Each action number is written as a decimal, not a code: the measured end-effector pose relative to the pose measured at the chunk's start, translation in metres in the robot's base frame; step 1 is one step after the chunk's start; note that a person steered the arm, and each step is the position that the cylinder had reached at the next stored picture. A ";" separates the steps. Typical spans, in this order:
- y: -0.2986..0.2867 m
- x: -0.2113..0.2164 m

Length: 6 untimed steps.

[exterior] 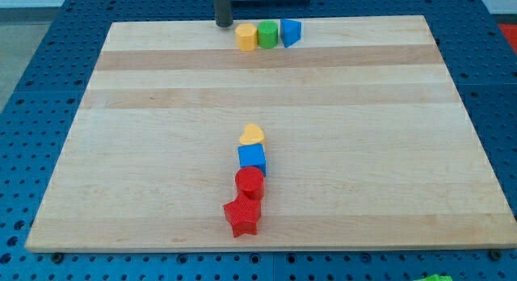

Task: Tap the top side of the blue triangle

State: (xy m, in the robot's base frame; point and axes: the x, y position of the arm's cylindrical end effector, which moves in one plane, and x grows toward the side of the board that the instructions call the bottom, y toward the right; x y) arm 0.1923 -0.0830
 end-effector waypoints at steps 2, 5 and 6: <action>0.013 0.001; 0.023 0.000; 0.029 0.000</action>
State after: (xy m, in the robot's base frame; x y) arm 0.1919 -0.0540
